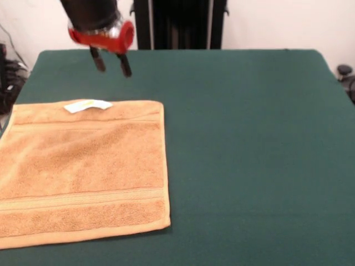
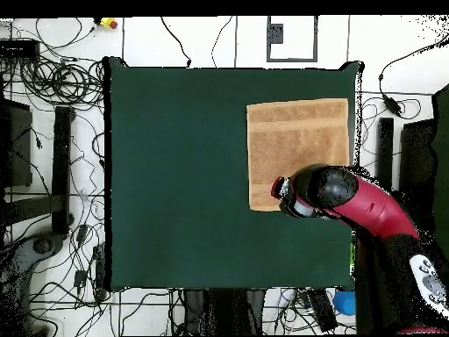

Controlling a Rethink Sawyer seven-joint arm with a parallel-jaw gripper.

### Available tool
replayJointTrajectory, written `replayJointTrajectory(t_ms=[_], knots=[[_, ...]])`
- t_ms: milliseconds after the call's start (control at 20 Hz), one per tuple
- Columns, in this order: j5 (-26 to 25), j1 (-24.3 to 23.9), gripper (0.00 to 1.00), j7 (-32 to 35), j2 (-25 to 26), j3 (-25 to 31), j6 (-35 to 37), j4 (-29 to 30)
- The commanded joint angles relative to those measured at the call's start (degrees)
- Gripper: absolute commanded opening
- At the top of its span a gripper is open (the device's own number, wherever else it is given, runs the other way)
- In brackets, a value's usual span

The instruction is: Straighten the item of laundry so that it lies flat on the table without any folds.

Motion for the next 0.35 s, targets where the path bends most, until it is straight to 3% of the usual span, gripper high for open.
replayJointTrajectory(t_ms=[50,350], knots=[[-2.58,2.71,1.0,1.0,-7.57,0.04,14.3,0.76],[-8.65,-0.59,1.0,-6.91,-5.55,3.49,0.41,-0.77]])
